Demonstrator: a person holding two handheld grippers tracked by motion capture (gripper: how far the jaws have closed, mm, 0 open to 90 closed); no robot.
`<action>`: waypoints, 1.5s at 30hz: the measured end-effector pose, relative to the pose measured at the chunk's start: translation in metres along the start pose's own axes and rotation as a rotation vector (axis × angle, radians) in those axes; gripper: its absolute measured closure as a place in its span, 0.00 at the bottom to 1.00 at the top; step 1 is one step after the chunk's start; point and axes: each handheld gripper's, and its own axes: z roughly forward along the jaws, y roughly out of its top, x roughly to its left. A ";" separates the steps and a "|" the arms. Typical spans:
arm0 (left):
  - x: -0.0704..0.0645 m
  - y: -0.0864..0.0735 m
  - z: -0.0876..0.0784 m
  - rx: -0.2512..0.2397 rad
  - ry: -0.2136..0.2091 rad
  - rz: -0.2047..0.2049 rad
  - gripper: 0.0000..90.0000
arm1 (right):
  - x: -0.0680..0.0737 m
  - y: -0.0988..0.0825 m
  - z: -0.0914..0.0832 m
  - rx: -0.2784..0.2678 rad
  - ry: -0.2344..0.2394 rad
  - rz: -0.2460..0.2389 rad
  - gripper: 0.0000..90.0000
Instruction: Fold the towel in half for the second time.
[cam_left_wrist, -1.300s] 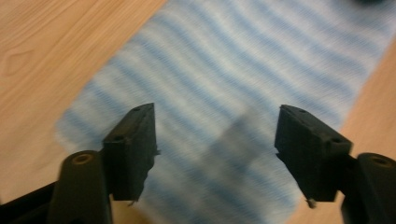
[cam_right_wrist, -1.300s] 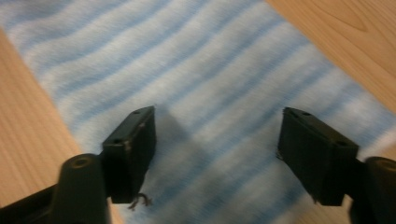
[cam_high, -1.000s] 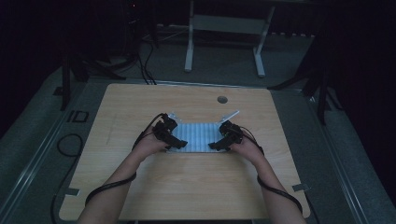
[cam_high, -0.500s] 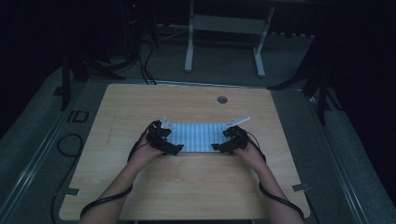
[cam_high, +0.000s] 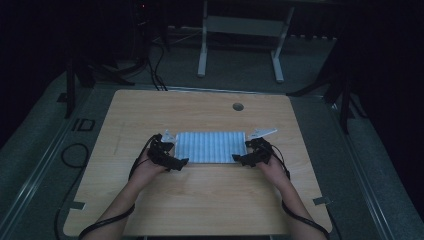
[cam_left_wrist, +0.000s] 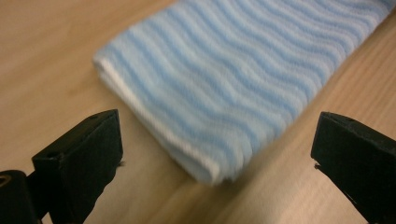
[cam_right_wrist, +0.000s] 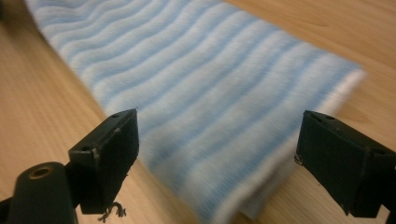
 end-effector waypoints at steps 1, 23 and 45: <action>0.001 -0.005 -0.002 -0.017 0.008 0.010 0.02 | -0.001 -0.002 -0.002 -0.007 -0.015 0.000 0.14; 0.028 -0.050 -0.028 -0.011 0.050 -0.116 0.02 | -0.029 -0.051 -0.048 -0.097 -0.177 0.119 0.13; 0.053 -0.100 -0.066 -0.049 0.129 -0.227 0.02 | -0.040 -0.091 -0.091 -0.127 -0.302 0.199 0.13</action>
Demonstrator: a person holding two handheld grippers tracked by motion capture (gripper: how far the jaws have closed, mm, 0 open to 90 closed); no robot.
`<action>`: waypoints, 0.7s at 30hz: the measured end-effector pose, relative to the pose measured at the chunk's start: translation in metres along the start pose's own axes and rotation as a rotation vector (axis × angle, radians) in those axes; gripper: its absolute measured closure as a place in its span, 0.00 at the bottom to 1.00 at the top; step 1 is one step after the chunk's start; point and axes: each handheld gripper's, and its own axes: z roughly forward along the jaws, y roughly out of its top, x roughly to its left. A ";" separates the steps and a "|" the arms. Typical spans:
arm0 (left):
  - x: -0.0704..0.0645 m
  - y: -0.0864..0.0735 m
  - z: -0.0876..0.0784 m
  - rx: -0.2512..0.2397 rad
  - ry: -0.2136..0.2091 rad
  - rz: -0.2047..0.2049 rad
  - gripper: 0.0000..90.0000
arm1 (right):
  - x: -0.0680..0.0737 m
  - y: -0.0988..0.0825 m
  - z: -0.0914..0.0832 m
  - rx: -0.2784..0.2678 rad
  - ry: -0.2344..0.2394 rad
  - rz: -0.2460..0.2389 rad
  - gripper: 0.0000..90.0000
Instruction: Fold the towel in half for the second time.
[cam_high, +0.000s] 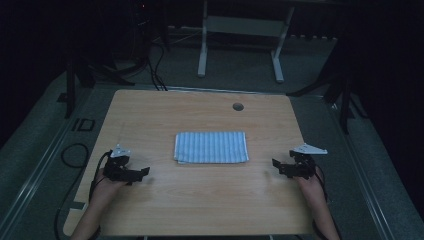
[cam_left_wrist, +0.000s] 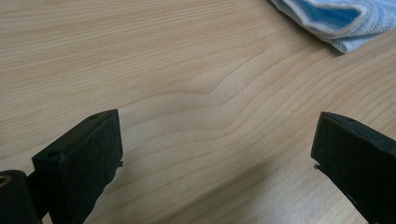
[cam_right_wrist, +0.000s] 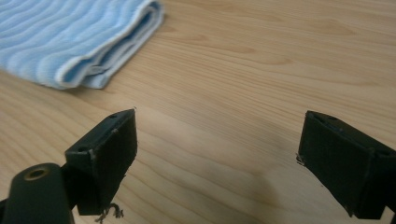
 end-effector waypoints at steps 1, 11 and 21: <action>0.001 -0.001 -0.001 0.000 0.003 0.001 0.02 | -0.002 -0.001 -0.002 -0.004 -0.005 0.009 0.13; 0.009 -0.011 -0.015 -0.027 0.041 -0.027 0.02 | -0.009 -0.013 -0.019 -0.004 -0.048 0.049 0.13; 0.019 -0.023 -0.029 -0.056 0.076 -0.069 0.02 | -0.012 -0.022 -0.030 -0.032 -0.120 0.089 0.12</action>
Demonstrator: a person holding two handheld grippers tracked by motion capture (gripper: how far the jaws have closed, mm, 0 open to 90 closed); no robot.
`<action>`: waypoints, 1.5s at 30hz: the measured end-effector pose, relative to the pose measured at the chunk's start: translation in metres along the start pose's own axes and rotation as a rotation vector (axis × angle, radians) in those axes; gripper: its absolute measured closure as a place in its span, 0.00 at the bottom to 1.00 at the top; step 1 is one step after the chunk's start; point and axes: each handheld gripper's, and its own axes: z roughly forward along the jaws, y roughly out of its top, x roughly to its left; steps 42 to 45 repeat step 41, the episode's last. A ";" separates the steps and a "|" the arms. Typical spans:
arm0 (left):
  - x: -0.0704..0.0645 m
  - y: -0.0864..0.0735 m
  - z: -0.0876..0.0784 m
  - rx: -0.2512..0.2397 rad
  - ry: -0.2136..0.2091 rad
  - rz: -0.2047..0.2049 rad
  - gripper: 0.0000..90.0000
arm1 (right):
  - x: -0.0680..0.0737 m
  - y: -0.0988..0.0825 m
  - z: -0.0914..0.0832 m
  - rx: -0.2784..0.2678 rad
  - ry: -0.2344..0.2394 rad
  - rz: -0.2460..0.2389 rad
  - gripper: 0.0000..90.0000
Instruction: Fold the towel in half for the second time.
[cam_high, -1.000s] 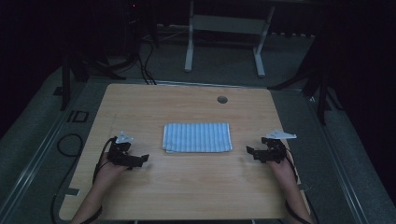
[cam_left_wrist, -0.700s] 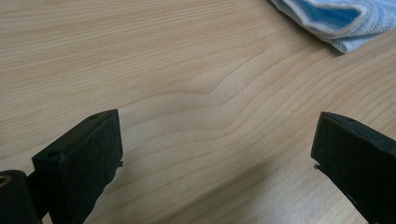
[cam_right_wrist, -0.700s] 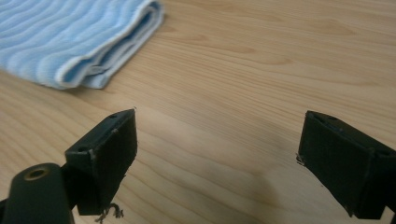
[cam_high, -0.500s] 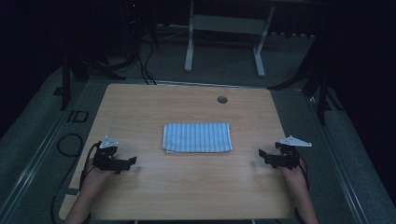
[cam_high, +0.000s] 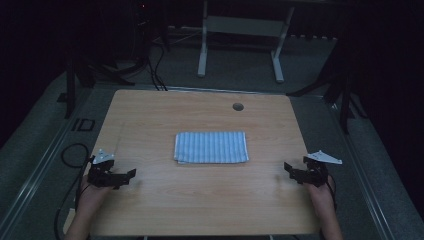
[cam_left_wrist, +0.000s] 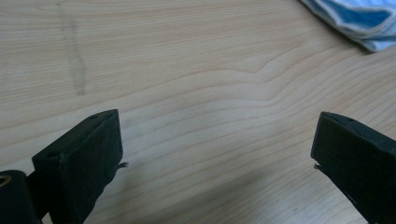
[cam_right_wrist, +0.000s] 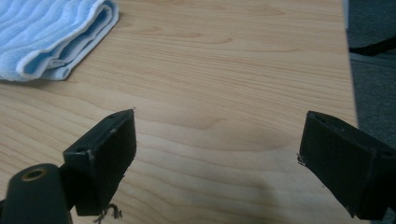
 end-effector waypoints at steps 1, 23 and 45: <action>0.002 -0.003 -0.002 -0.013 0.012 -0.015 0.02 | -0.001 -0.001 -0.001 -0.001 -0.008 0.005 0.12; 0.005 -0.008 -0.008 -0.088 0.185 -0.107 0.02 | -0.014 -0.011 -0.010 -0.053 -0.215 0.091 0.12; 0.002 -0.009 -0.008 -0.117 0.248 -0.111 0.02 | -0.019 -0.011 -0.011 -0.091 -0.230 0.129 0.12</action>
